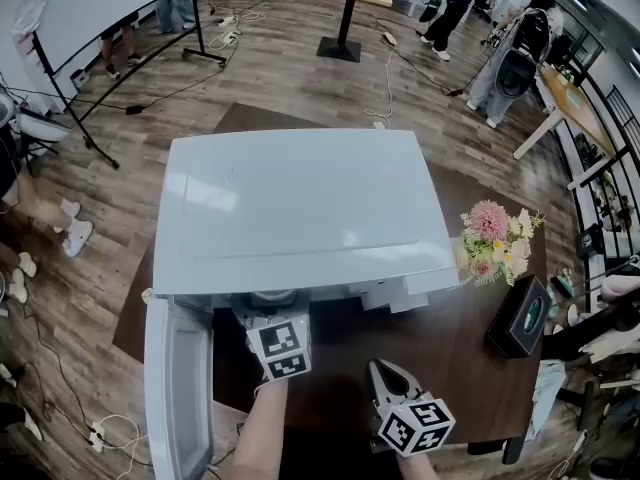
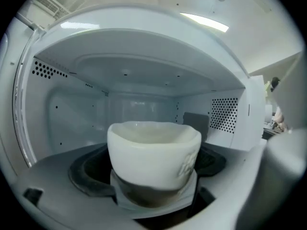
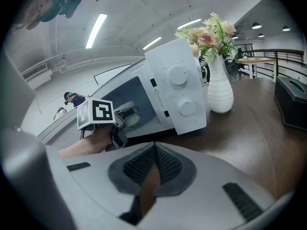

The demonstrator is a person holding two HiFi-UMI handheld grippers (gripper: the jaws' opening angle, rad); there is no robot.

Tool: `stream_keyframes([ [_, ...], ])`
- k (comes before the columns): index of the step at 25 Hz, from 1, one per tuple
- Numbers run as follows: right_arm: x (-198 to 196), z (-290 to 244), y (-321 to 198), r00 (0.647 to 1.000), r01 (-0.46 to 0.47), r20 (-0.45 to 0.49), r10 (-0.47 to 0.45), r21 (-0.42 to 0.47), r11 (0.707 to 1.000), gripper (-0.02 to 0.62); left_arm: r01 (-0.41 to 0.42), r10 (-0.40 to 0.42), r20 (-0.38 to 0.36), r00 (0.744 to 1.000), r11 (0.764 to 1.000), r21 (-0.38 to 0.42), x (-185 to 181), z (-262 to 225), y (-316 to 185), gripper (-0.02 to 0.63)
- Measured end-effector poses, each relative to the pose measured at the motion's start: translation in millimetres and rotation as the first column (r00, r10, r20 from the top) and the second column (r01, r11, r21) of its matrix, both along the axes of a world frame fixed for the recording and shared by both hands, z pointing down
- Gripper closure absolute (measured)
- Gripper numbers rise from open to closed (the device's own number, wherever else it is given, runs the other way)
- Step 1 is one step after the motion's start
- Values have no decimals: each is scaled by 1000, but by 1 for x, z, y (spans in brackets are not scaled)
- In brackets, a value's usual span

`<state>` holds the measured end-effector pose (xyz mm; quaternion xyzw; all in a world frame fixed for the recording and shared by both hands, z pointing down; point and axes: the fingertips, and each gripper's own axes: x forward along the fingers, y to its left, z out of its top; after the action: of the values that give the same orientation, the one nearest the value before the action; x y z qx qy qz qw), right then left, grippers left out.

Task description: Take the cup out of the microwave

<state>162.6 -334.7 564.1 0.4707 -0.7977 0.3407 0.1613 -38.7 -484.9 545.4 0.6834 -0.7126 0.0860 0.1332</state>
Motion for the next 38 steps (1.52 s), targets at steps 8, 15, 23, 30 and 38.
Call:
stream_keyframes([
  [8, 2, -6, 9, 1000, -14, -2, 14, 24, 1000, 600, -57, 57, 12, 998, 998, 23, 10, -14, 11, 125],
  [15, 7, -11, 21, 999, -51, -5, 51, 40, 998, 600, -82, 83, -11, 997, 996, 39, 13, -22, 31, 125],
  [23, 18, -19, 32, 995, -96, -8, 97, 66, 993, 600, -138, 139, -12, 990, 989, 51, 25, -31, 54, 124],
  [30, 25, -26, 39, 991, -135, -8, 136, 88, 987, 600, -187, 188, -14, 982, 981, 42, 39, -33, 77, 124],
  [38, 41, -34, 39, 981, -191, -15, 194, 122, 974, 600, -245, 246, -32, 969, 969, 37, 50, -39, 99, 124],
])
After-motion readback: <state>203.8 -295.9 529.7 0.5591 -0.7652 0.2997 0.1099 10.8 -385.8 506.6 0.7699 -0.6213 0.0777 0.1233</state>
